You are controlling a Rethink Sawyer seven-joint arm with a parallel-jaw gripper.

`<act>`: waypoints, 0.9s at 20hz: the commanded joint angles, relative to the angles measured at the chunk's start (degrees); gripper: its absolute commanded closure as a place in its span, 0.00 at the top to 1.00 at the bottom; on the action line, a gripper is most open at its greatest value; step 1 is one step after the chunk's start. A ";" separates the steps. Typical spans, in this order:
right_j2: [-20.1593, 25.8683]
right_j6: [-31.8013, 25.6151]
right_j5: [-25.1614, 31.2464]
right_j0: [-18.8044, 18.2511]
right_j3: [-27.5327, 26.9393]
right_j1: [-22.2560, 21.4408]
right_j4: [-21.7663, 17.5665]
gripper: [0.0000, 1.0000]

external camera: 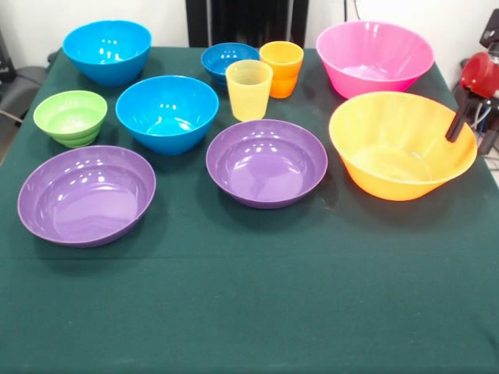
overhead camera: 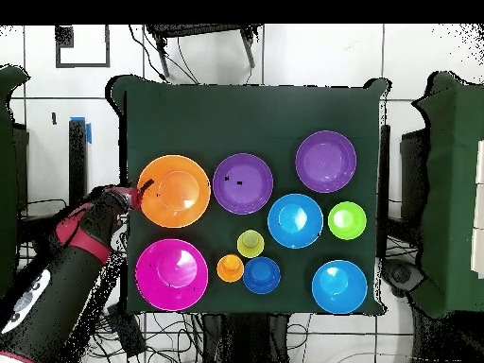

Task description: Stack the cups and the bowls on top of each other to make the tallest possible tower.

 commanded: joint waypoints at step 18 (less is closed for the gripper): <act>17.13 6.74 29.24 -9.25 -9.95 0.88 3.06 1.00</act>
